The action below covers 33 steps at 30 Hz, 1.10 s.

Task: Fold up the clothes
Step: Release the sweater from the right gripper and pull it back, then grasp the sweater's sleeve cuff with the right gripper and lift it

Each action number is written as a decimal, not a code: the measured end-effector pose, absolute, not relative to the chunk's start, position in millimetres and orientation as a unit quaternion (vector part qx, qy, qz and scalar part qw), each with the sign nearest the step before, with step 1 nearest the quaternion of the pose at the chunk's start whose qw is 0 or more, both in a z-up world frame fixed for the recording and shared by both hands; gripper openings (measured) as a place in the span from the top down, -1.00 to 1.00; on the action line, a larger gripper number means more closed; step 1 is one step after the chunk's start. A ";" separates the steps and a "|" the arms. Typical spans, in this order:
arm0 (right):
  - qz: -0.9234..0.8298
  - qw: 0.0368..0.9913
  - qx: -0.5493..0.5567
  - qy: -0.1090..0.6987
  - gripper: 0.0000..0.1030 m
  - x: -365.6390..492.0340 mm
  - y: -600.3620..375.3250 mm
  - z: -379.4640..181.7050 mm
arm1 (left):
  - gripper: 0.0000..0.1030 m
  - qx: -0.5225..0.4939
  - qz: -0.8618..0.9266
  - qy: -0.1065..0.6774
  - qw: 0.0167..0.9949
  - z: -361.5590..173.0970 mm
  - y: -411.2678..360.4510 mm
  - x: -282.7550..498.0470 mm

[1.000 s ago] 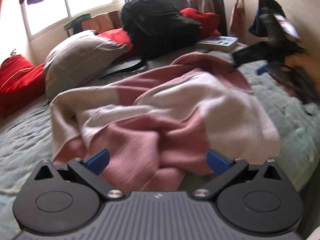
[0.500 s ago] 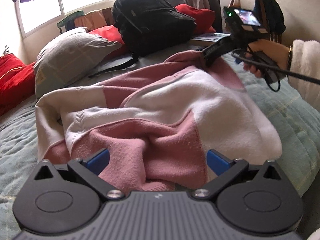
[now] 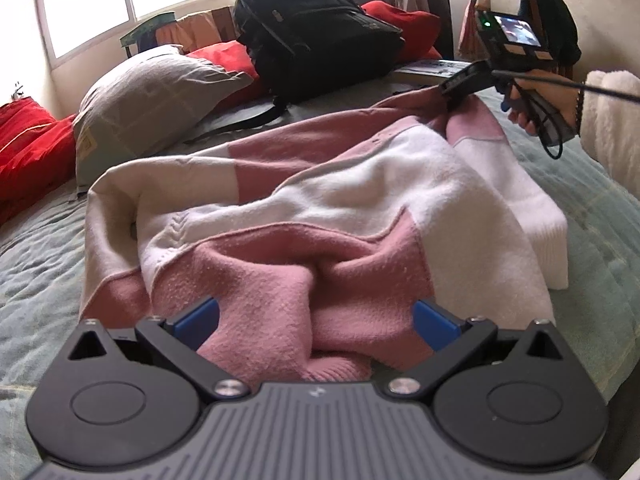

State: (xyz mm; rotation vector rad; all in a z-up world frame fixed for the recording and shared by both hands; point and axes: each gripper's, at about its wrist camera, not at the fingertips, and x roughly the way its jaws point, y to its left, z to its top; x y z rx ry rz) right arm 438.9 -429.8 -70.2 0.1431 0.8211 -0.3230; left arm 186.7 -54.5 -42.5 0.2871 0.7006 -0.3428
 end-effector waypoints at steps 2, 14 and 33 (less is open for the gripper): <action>-0.170 0.901 0.068 0.394 -1.00 442.5 -440.0 -69.0 | -0.99 0.139 -0.166 0.342 0.915 -43.6 -54.3 188.0; -0.050 0.891 0.142 0.429 -1.00 411.0 -452.5 -56.5 | -0.99 0.138 -0.170 0.345 0.913 -48.1 -59.2 187.1; 0.188 0.808 0.347 0.437 -1.00 213.7 -382.0 -89.7 | -0.99 0.127 -0.179 0.342 0.914 -46.4 -57.8 150.8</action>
